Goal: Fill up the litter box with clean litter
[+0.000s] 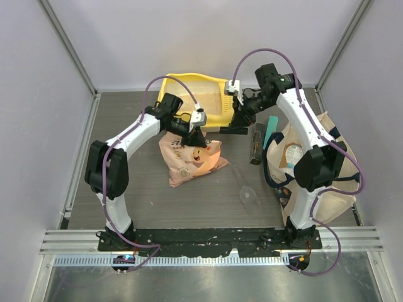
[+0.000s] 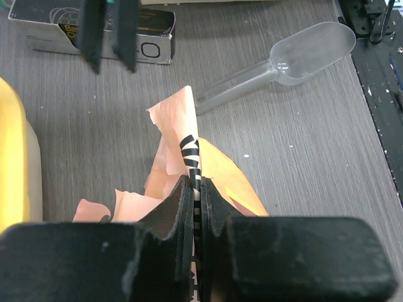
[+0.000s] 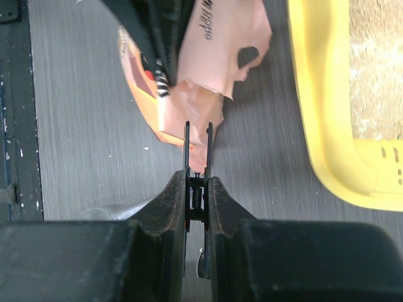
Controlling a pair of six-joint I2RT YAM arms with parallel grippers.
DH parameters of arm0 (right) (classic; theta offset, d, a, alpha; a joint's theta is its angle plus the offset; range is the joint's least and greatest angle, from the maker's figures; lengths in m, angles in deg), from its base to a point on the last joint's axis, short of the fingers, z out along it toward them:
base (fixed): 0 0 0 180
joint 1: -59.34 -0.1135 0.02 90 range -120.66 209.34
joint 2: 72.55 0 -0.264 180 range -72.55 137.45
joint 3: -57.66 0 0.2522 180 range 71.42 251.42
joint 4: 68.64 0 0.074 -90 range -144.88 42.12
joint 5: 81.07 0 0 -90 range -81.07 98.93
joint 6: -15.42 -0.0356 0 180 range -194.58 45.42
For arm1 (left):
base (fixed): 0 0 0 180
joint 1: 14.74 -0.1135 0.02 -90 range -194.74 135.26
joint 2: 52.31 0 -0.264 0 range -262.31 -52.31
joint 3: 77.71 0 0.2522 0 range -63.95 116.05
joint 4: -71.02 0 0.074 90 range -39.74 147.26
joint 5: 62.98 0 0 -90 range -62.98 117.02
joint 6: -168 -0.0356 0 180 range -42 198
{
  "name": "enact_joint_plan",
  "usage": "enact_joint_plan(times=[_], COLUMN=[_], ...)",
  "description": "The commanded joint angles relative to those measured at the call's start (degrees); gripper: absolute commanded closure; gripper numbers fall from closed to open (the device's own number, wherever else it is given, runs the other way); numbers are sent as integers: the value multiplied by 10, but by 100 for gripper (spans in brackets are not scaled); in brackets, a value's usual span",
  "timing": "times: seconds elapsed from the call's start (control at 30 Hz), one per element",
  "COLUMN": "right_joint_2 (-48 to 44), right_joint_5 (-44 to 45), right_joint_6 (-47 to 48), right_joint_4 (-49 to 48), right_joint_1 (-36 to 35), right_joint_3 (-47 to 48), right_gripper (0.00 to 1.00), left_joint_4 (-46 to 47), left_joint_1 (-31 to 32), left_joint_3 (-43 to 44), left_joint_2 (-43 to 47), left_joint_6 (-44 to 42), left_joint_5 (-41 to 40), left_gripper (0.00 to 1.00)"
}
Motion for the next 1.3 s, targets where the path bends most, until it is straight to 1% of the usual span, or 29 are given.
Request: enact_joint_plan(times=[0.0,0.07,0.23,0.3,0.43,0.7,0.77,0.8,0.87,0.9,0.97,1.0,1.13,1.2,1.27], right_joint_2=[-46,-47,-47,-60,-84,-79,-83,-82,-79,-78,-75,-74,-64,-56,-53], right_joint_5=[-13,-15,15,29,63,63,57,57,59,63,71,80,97,101,108], right_joint_6=[92,110,166,159,123,108,91,88,86,87,93,94,111,109,103], right_joint_4=[48,56,90,73,-19,-43,-58,-68,-73,-73,-69,-66,-48,-44,-45], right_joint_1=[-21,-27,-47,-55,-62,-69,-72,-77,-84,-93,-101,-105,-120,-122,-128], right_joint_3=[-6,-8,-9,-29,-80,-92,-100,-101,-100,-97,-87,-82,-57,-49,-46], right_gripper=[99,99,99,99,99,99,99,99,98,99,99,98,99,98,99], left_joint_4=[-2,-3,-3,-2,2,5,5,5,7,7,9,10,23,31,26], left_joint_1=[2,2,1,2,2,2,1,2,1,1,-2,-5,-23,-37,-53], left_joint_3=[26,26,22,22,22,26,27,27,27,24,22,21,8,-5,-17], left_joint_2=[-4,-4,-1,-1,-2,-6,-9,-8,-6,-6,1,2,19,31,46], left_joint_6=[19,21,23,23,26,24,24,24,24,22,20,22,48,55,56], left_joint_5=[38,36,32,32,36,39,39,39,35,33,31,30,36,38,37], left_gripper=[92,95,98,98,99,99,95,88,82,77,73,68,65,62,62])
